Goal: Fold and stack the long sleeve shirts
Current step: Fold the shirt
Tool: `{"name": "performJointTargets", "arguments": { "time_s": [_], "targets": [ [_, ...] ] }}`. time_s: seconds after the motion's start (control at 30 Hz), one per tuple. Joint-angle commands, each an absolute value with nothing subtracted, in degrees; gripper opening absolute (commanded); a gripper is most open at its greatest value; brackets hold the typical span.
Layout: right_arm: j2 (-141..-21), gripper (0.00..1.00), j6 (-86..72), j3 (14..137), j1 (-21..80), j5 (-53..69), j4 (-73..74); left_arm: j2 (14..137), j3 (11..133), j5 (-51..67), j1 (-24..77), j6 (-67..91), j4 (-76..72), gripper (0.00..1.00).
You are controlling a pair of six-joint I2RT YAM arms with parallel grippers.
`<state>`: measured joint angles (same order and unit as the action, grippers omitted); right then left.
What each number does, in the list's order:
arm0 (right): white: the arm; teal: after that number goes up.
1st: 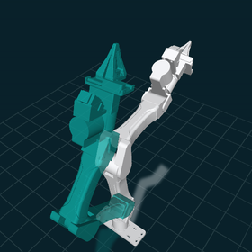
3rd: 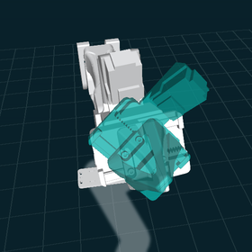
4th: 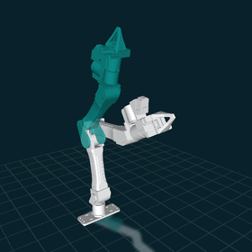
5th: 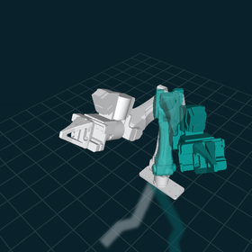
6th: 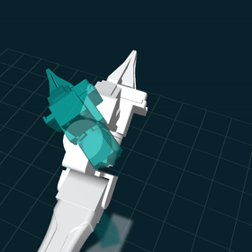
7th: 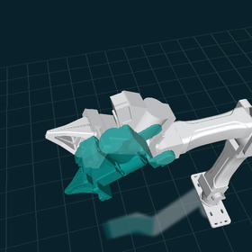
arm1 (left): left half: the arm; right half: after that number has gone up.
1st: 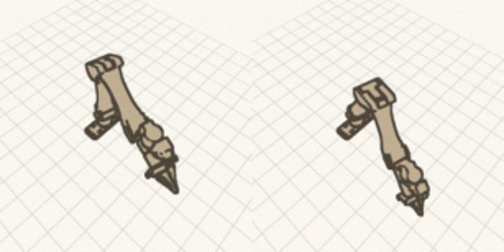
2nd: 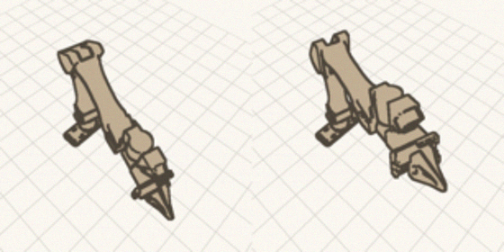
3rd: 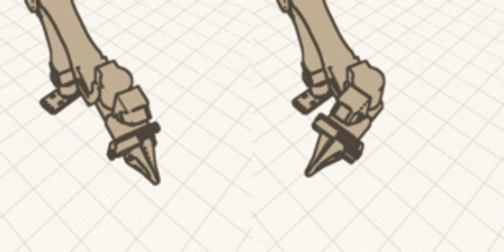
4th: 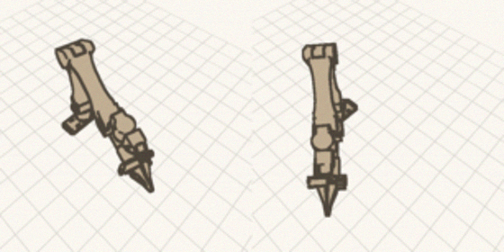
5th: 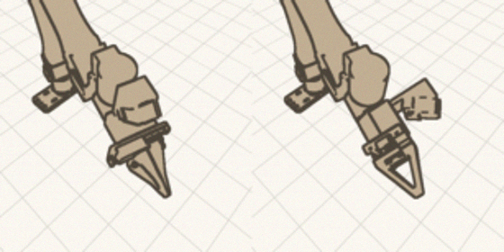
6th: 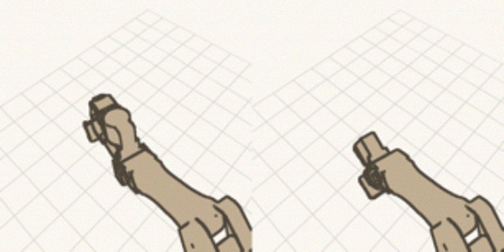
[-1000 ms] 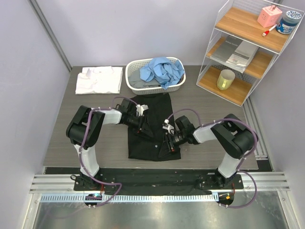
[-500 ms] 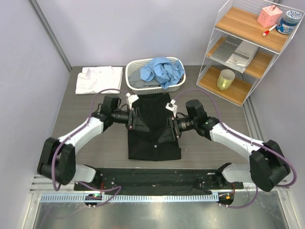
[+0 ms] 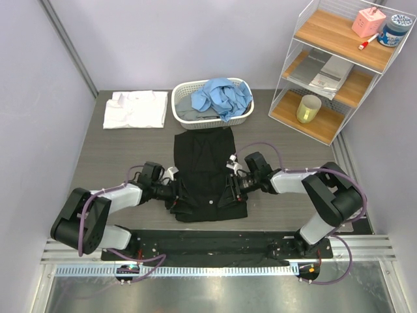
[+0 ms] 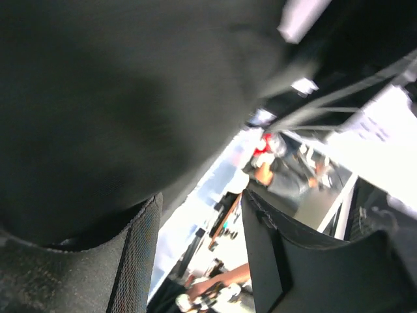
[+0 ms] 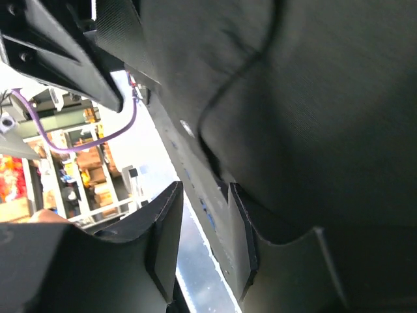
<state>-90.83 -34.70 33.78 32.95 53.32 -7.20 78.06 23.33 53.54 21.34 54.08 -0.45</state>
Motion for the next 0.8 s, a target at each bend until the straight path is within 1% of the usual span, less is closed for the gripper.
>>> {"name": "performJointTargets", "arguments": {
  "time_s": [0.0,0.07,0.1,0.13,0.23,0.27,0.3,0.33,0.37,0.4,0.43,0.47,0.5,0.53,0.57,0.6,0.63,0.67,0.7,0.73,0.77],
  "targets": [
    [-94.91,0.40,-35.78,32.96,33.13,51.77,-9.50,77.95,22.94,43.16,20.74,53.00,9.49,0.53],
    [-96.85,0.40,-35.68,32.09,33.05,51.59,-9.32,80.33,23.46,38.51,20.39,51.16,12.55,0.54],
    [-98.60,0.40,-35.68,31.82,33.05,51.16,-9.14,80.85,23.90,38.06,20.13,50.63,13.09,0.54],
    [-99.14,0.40,-35.42,31.73,33.05,51.24,-8.79,81.64,23.91,36.75,20.04,50.28,13.18,0.57],
    [-100.90,0.42,-32.71,33.31,33.05,51.85,-5.20,81.91,25.22,33.14,19.86,49.14,17.57,0.58],
    [-100.29,0.45,-31.91,33.92,33.05,52.12,-2.92,81.30,25.83,33.40,19.95,48.52,18.62,0.58],
    [-98.28,0.48,-30.69,34.19,33.05,53.16,-1.51,80.95,25.93,34.62,19.95,48.34,18.72,0.58],
    [-96.52,0.50,-28.50,34.62,33.05,54.30,2.07,80.34,25.06,37.67,19.95,49.04,13.94,0.54],
    [-94.68,0.53,-26.39,36.11,33.05,55.80,4.37,76.85,24.44,48.41,19.95,50.35,9.71,0.50],
    [-92.66,0.54,-24.37,37.43,33.05,56.51,7.79,74.64,24.43,52.08,20.13,51.58,5.58,0.49],
    [-87.07,0.54,-23.13,38.49,32.96,57.47,11.82,71.83,26.96,55.43,21.08,50.20,4.41,0.50],
    [-84.40,0.56,-21.20,39.98,32.44,57.31,13.26,67.46,28.37,58.94,21.27,48.88,5.44,0.52],
    [-81.33,0.57,-20.83,40.34,30.78,57.04,13.97,65.50,30.39,59.32,21.18,45.04,6.23,0.55],
    [-77.30,0.58,-20.40,40.69,29.80,55.65,15.54,64.26,32.93,58.98,20.57,41.43,14.42,0.56],
    [-75.95,0.59,-16.56,42.35,28.58,53.72,17.91,63.55,38.27,57.58,20.39,37.31,17.89,0.57],
    [-75.24,0.59,-12.96,43.23,27.43,51.18,20.28,64.33,41.02,56.44,20.22,33.35,21.76,0.59],
    [-75.76,0.60,-9.00,44.46,27.07,48.98,25.87,65.38,43.74,54.34,19.95,23.57,27.45,0.60],
    [-76.63,0.61,-6.35,46.65,27.07,41.91,27.32,67.04,47.95,51.88,19.69,21.81,32.38,0.63],
    [-77.60,0.62,-2.50,47.37,26.90,40.10,28.12,70.45,49.03,50.99,18.73,21.36,32.69,0.65],
    [-79.09,0.64,-1.16,49.29,26.63,37.90,29.08,72.84,50.70,50.45,18.81,16.48,34.17,0.66],
    [-81.97,0.64,-0.71,50.35,26.54,32.75,28.92,75.04,53.32,49.49,18.90,14.96,35.67,0.67]
  ]
}}
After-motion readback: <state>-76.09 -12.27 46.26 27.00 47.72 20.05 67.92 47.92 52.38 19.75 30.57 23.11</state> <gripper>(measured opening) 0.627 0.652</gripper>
